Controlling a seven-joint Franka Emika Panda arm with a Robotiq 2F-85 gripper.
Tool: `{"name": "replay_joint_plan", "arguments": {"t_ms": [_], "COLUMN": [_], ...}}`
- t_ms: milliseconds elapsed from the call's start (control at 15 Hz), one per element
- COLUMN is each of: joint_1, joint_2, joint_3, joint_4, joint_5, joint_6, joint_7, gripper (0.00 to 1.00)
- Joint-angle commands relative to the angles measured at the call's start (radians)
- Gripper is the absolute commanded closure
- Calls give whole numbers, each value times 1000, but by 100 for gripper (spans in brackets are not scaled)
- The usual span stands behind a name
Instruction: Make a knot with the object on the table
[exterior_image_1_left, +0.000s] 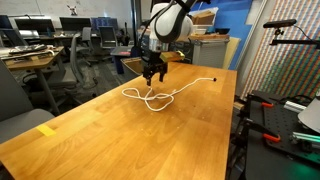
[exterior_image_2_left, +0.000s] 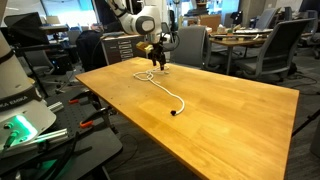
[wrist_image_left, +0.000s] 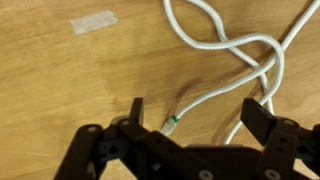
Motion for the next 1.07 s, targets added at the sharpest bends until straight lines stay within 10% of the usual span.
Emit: {"name": "replay_joint_plan", "arguments": {"t_ms": [0,200,1000], "joint_1": [32,54,64], "joint_2": [68,109,65], "joint_3": [-19,-33,-73], "joint_4": [76,95,65], "joint_5": [4,0,16], "joint_6": [-2,34,52], "joint_7": [93,151,231], "gripper": [0,4,92]}}
